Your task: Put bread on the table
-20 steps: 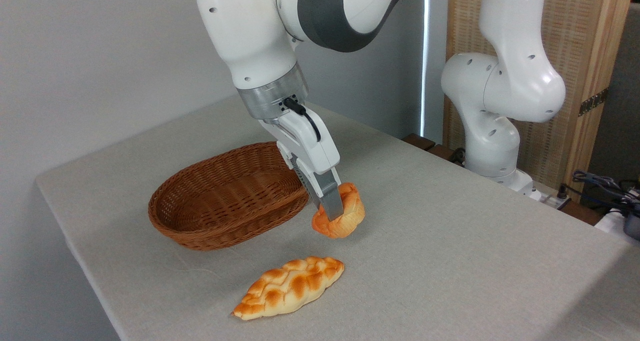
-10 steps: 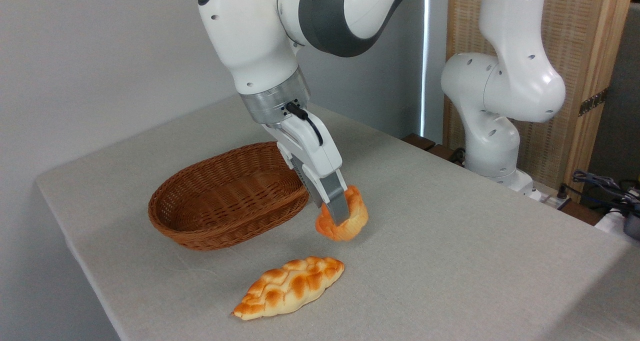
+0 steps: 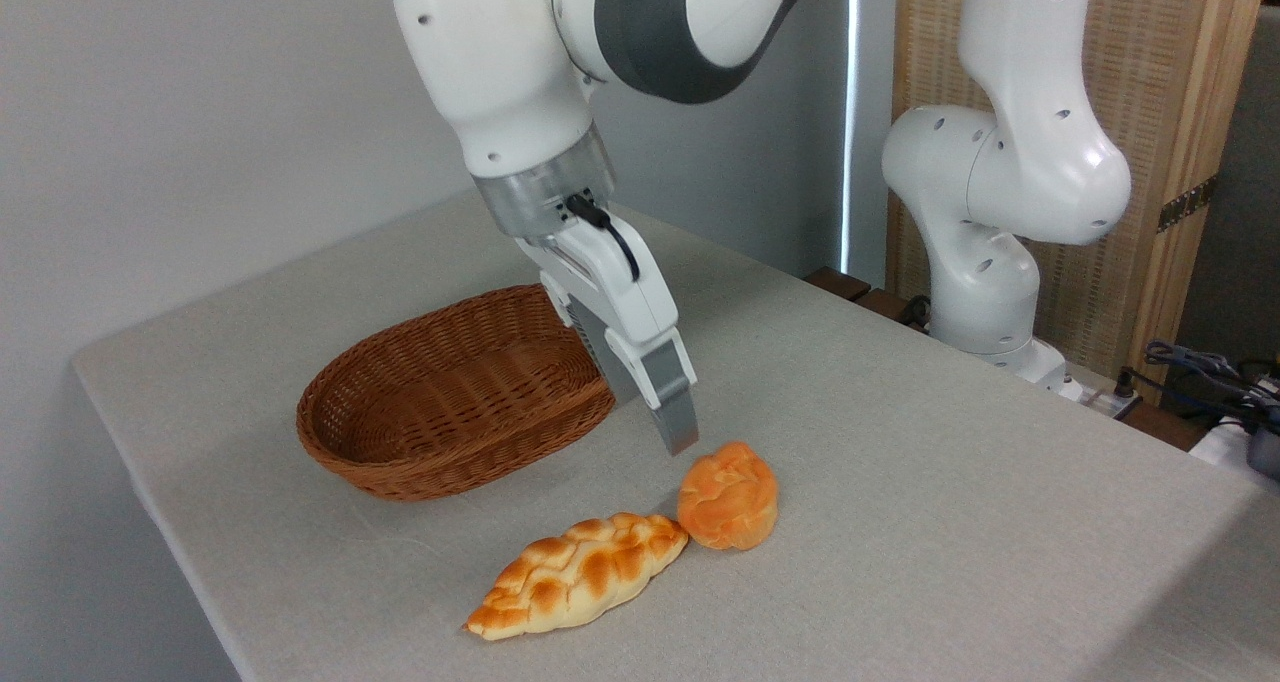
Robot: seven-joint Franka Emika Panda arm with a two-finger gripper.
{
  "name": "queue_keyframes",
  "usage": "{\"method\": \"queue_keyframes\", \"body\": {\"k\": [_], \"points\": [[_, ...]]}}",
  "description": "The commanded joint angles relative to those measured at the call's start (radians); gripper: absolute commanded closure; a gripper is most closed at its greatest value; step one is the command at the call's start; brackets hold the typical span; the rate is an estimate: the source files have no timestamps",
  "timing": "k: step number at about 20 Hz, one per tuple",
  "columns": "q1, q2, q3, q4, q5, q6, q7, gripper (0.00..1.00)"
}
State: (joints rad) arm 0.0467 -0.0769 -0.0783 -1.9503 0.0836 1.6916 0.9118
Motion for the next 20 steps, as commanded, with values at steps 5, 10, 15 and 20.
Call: {"method": "queue_keyframes", "body": {"k": [5,10,15,20], "points": [[0.001,0.025,0.0,0.238,-0.104,-0.003,-0.108,0.0],[0.001,0.081,-0.006,0.375,-0.111,-0.009,-0.26,0.0],[-0.002,0.08,0.018,0.373,-0.19,-0.01,-0.321,0.0],[-0.008,0.035,0.02,0.309,-0.188,-0.012,-0.252,0.0]]}}
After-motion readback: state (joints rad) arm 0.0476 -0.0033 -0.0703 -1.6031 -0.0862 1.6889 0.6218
